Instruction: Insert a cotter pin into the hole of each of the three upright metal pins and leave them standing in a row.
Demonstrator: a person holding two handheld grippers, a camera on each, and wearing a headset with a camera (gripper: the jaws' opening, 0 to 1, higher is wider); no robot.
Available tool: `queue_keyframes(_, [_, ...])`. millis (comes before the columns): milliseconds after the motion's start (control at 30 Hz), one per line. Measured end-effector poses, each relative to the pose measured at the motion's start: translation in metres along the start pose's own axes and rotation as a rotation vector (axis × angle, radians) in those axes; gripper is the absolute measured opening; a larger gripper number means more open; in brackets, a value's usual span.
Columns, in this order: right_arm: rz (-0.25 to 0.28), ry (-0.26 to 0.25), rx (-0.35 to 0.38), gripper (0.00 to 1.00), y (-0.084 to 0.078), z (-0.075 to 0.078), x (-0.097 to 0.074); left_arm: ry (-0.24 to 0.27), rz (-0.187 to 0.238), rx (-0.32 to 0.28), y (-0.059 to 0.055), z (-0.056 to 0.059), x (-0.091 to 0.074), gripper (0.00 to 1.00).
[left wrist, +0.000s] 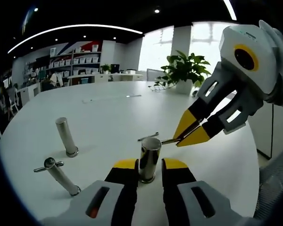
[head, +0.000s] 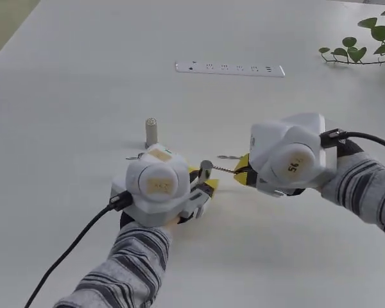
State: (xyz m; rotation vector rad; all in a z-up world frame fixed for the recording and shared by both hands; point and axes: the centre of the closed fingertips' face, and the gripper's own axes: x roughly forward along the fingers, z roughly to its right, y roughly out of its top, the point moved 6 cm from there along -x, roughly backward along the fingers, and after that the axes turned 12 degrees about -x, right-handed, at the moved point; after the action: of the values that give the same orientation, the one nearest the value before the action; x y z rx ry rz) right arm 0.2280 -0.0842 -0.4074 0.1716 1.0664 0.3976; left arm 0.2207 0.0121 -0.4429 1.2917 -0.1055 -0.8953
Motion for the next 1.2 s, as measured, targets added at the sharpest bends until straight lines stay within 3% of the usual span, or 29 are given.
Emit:
queue_keyframes(233, [-0.01, 0.005, -0.018, 0.0, 0.003, 0.0, 0.003, 0.015, -0.002, 0.012, -0.002, -0.003, 0.001, 0.11])
queue_keyframes(700, [-0.008, 0.001, -0.013, 0.0, 0.008, 0.001, -0.005, 0.02, -0.003, 0.04, -0.005, -0.003, 0.004, 0.1])
queue_keyframes(1200, [0.046, -0.002, -0.03, 0.0, 0.023, 0.003, -0.004, 0.027, -0.006, 0.037, -0.006, -0.003, 0.004, 0.1])
